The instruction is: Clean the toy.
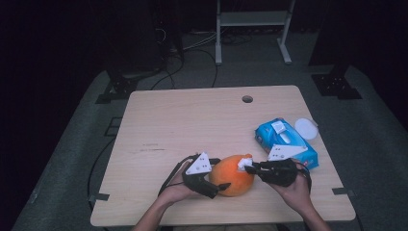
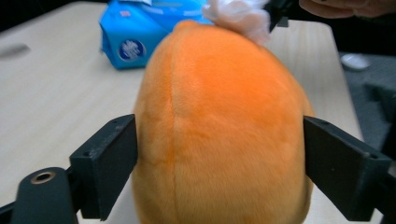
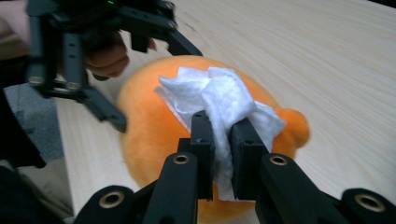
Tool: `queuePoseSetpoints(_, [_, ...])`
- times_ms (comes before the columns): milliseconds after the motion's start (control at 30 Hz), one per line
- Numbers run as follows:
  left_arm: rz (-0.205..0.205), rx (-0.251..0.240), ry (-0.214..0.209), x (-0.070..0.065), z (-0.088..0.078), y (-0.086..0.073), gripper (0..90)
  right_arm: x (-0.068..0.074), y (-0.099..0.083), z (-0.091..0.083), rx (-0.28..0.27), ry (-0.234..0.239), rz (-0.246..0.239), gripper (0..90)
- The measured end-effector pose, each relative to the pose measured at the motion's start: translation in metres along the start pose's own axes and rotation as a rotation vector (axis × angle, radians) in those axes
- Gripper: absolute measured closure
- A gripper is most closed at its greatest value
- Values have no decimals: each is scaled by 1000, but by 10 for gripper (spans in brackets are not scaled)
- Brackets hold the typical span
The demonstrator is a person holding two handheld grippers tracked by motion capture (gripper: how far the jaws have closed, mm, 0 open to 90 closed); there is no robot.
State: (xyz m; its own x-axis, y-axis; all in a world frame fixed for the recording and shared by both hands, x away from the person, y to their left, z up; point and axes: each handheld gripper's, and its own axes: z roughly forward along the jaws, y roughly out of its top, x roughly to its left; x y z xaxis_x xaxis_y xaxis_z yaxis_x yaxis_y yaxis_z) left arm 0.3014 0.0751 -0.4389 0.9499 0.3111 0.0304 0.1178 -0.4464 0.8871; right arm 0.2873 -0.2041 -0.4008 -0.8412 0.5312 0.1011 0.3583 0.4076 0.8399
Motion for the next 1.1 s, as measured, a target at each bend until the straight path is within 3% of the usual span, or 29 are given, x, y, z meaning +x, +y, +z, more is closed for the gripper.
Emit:
queuePoseSetpoints(100, [92, -7, 29, -5, -3, 4, 317, 11, 4, 5, -2, 24, -23, 808])
queuePoseSetpoints(167, [144, -15, 41, -7, -2, 6, 331, 21, 8, 9, -7, 61, -48, 808])
queuePoseSetpoints(233, [161, -20, 40, -6, -2, 5, 329, 28, 12, 11, 6, 46, -88, 808])
queuePoseSetpoints(300, [147, -43, 25, -4, -4, 4, 294, 25, 12, 11, 3, 40, -80, 809])
queuePoseSetpoints(400, [46, -66, 4, 1, -5, 4, 197, 17, 8, 7, 4, 26, -52, 810])
queuePoseSetpoints(467, [13, -53, -4, 1, -2, 3, 219, 15, 7, 5, 8, 32, -34, 809])
queuePoseSetpoints(567, [70, -36, 5, -5, -1, 4, 306, 23, 9, 9, 15, 48, -51, 809])
queuePoseSetpoints(633, [111, -30, 6, -10, -1, 7, 338, 32, 12, 13, 4, 71, -91, 809])
queuePoseSetpoints(700, [120, -35, -2, -10, -2, 7, 340, 36, 15, 11, -6, 43, -115, 808])
queuePoseSetpoints(767, [128, -43, -15, -10, -2, 6, 329, 32, 16, 5, -38, -2, -107, 808])
queuePoseSetpoints(833, [106, -52, -14, -7, -2, 6, 277, 23, 16, 0, -41, -34, -85, 809])
queuePoseSetpoints(900, [51, -44, -7, -2, -3, 5, 200, 14, 12, -1, -18, -66, -68, 809])
queuePoseSetpoints(967, [-21, -18, -12, 2, 0, 4, 148, 9, 7, 0, -1, -50, -44, 809])
queuePoseSetpoints(1000, [-37, -14, -21, 3, 1, 3, 144, 9, 5, 0, 1, -38, -38, 809])
queuePoseSetpoints(1067, [-43, -2, -25, 2, 2, 2, 187, 13, 6, 0, 8, -35, -53, 809])
queuePoseSetpoints(1100, [-24, 1, -22, 1, 1, 3, 235, 15, 6, 1, 12, -32, -58, 809])
